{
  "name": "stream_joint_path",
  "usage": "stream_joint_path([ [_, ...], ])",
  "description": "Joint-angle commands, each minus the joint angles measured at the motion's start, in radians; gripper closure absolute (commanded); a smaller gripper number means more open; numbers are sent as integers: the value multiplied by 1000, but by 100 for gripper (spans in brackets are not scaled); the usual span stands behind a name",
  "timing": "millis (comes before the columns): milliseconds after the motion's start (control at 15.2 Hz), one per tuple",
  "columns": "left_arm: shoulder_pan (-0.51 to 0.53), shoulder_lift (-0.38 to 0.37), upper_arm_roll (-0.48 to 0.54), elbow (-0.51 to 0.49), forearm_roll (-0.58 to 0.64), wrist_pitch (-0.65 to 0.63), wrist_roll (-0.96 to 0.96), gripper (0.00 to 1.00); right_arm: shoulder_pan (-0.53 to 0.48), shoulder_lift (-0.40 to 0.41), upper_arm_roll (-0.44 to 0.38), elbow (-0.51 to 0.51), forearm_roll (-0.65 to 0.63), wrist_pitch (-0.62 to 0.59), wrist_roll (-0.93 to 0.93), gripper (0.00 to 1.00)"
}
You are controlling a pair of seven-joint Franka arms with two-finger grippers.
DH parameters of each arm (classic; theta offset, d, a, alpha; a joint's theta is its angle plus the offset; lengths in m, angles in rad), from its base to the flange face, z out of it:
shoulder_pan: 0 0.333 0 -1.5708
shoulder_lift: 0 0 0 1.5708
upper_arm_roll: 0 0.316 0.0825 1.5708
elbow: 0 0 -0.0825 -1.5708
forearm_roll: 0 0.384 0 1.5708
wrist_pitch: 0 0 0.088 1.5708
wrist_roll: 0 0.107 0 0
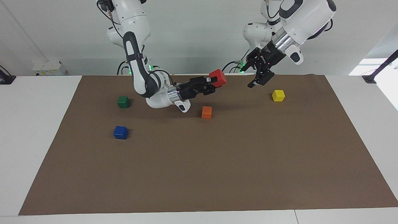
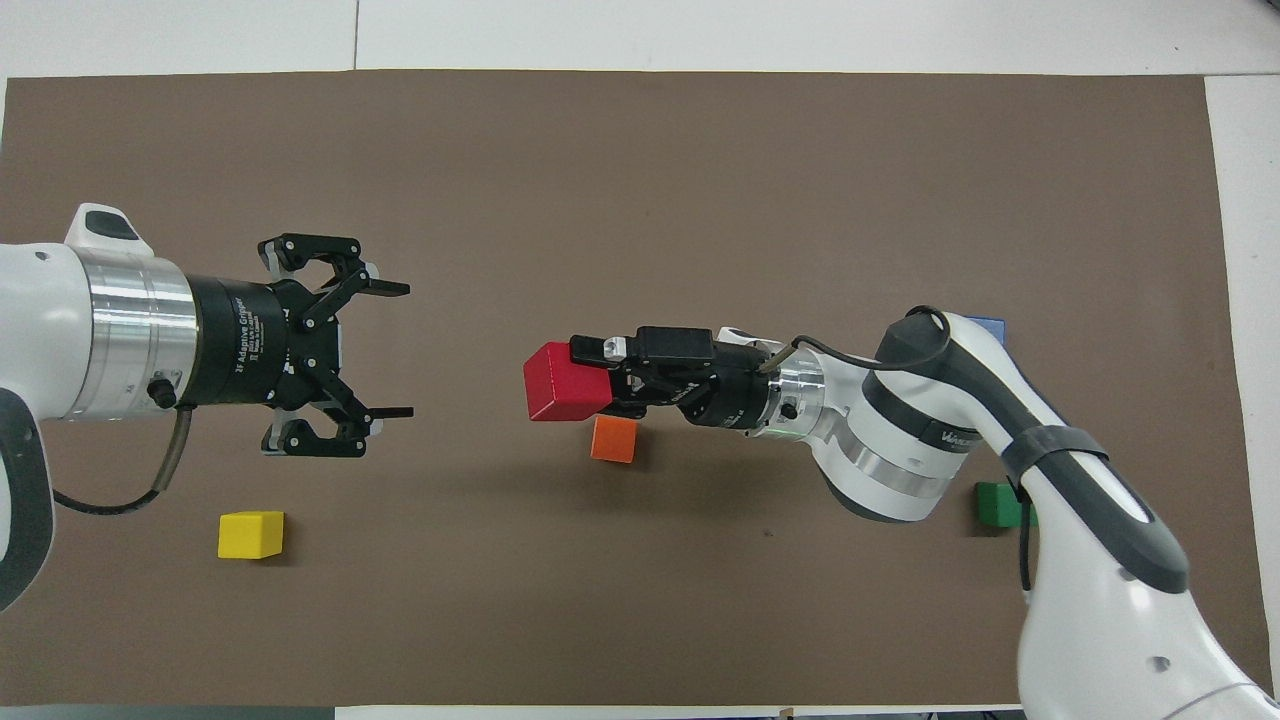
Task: Transfer red block to right arm and stack on blue block
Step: 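Carry the red cube toward the blue cube with the right gripper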
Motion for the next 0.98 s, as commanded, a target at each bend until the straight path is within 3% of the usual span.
stream_joint_path([
  [0, 77, 4, -5, 2, 49, 5, 249, 0, -50, -143, 3, -26, -146, 121, 127, 100],
  [197, 120, 104, -9, 84, 204, -7, 418, 0, -122, -253, 2, -23, -415, 213, 278, 100],
  [525, 143, 284, -3, 271, 406, -116, 744, 0, -248, -374, -1, 6, -915, 204, 449, 100],
  [788, 189, 294, -2, 293, 561, -180, 1123, 0, -271, -405, -4, 78, -1301, 183, 555, 100],
  [919, 214, 312, -2, 314, 566, -182, 1159, 0, -271, -398, -4, 130, -1509, 172, 576, 100],
])
